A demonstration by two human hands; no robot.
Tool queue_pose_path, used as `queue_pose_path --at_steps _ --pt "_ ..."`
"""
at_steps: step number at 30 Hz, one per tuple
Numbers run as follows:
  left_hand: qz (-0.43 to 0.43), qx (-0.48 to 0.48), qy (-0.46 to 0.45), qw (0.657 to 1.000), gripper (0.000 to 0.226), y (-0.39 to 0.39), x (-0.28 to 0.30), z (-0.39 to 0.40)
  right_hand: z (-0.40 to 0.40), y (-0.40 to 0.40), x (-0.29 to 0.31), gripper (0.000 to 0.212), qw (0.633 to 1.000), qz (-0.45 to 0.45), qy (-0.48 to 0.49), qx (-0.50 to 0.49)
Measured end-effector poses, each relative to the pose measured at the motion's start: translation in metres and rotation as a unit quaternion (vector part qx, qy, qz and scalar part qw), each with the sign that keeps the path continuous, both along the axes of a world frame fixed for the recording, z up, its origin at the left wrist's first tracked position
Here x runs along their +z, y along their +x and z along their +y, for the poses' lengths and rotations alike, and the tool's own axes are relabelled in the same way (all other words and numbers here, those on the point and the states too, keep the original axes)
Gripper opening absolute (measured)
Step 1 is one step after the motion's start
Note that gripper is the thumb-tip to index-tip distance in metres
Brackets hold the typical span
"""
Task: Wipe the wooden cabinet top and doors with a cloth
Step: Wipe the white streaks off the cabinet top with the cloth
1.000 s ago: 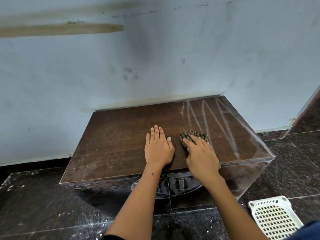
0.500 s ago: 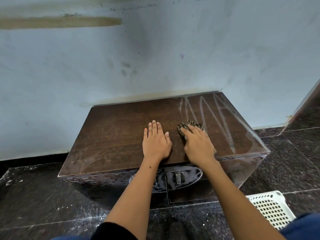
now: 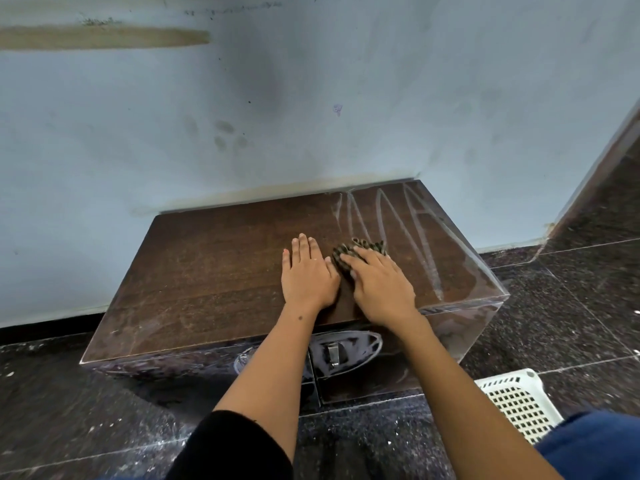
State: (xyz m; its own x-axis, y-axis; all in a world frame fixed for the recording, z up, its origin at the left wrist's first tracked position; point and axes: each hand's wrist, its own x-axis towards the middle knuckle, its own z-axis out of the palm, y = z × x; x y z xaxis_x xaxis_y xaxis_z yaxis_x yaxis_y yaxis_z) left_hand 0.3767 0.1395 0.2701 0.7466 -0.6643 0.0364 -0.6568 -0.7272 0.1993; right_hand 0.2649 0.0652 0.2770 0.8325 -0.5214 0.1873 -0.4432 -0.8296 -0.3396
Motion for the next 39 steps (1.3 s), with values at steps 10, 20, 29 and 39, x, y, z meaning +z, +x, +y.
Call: queue_pose_path --at_steps 10,20,29,39 --pt "-0.009 -0.001 -0.007 1.0 0.058 0.001 -0.005 0.005 0.024 -0.029 -0.014 0.042 0.997 -0.045 -0.025 -0.057" --pt "-0.007 -0.001 -0.002 1.0 0.058 0.001 -0.002 0.005 -0.02 0.022 0.007 0.042 0.999 -0.001 0.022 -0.03" --pt "-0.011 0.0 -0.008 1.0 0.058 0.001 -0.004 0.005 -0.008 0.006 -0.006 0.041 0.998 -0.043 0.01 -0.053" --pt "-0.025 0.005 -0.016 1.0 0.058 0.0 -0.005 0.004 0.014 -0.014 -0.015 0.039 0.994 -0.074 -0.017 -0.082"
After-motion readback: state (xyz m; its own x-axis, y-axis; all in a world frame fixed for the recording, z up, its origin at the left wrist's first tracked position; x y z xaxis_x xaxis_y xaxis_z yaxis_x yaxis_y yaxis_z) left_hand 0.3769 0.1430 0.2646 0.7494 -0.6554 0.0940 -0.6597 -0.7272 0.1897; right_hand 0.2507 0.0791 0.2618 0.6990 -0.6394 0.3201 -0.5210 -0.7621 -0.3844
